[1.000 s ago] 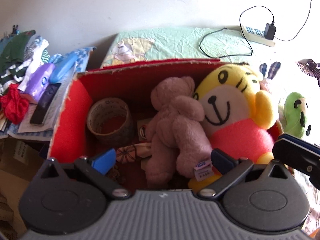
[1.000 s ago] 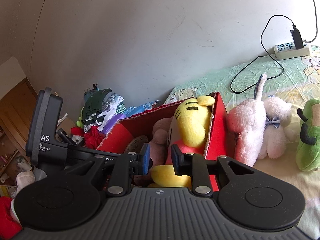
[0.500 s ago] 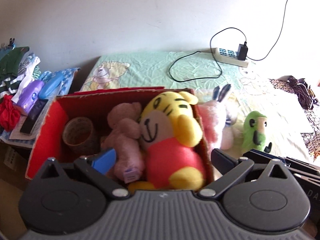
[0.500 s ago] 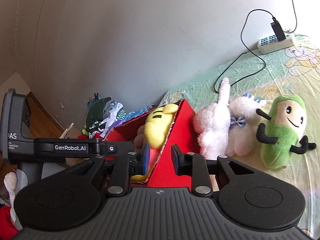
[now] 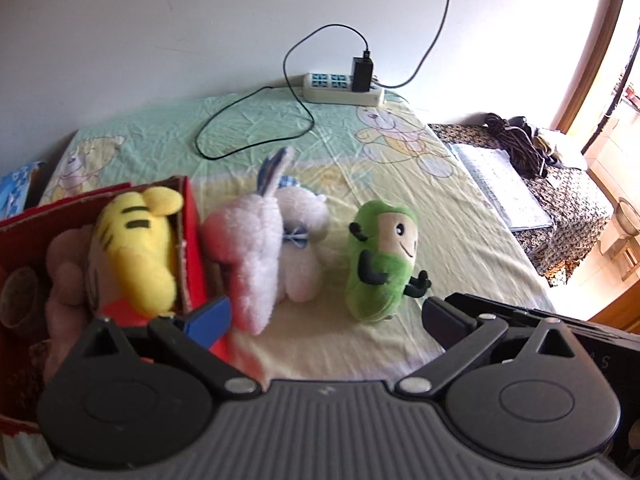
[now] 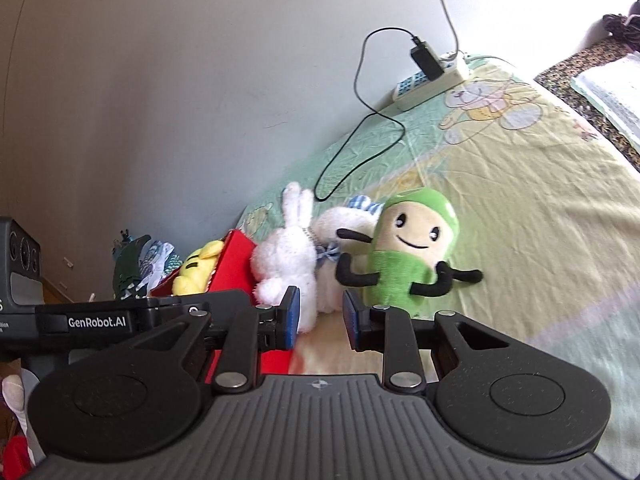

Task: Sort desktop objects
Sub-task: 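Move the open right gripper over the green cucumber plush on the bed, then close the right gripper on the green plush's body and lift it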

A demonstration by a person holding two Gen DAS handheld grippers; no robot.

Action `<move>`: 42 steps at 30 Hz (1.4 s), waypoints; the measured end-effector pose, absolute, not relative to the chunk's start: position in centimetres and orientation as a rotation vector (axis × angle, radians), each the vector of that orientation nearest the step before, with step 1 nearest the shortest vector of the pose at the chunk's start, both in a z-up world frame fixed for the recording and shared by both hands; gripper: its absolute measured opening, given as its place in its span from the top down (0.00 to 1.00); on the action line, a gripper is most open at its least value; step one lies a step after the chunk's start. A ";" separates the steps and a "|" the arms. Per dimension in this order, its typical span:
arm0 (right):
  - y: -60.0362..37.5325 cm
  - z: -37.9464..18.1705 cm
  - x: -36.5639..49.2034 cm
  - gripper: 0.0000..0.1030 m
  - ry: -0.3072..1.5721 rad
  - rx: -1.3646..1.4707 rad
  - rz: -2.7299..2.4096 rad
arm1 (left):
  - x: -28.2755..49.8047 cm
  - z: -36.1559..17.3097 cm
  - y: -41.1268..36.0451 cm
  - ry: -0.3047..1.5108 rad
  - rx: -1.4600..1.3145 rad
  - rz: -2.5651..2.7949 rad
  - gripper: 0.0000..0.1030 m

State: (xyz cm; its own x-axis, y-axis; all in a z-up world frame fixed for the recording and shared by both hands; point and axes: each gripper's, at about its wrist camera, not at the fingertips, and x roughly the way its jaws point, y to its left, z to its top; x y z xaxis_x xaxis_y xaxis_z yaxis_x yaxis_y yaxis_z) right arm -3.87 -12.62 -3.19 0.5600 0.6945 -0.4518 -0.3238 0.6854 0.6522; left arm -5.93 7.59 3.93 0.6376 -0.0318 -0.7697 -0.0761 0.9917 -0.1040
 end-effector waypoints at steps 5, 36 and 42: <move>-15.6 -4.5 -2.4 0.74 0.803 0.626 0.534 | -3.6 2.2 6.2 0.911 -0.132 0.002 0.02; -15.2 -12.0 8.0 0.64 0.965 0.888 0.585 | 6.8 -4.1 5.9 1.060 -0.189 -0.083 0.32; -14.5 -13.3 9.0 0.50 1.003 0.927 0.622 | 7.2 -4.4 7.4 1.061 -0.241 -0.071 0.28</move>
State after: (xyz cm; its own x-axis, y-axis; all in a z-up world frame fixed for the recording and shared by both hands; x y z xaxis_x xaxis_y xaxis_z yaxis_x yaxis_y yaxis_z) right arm 8.97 -14.49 -13.29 0.4251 0.7974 -0.4283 -0.0297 0.4852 0.8739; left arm 7.25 7.44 -4.42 0.4881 -0.1732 -0.8554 -0.0584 0.9714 -0.2300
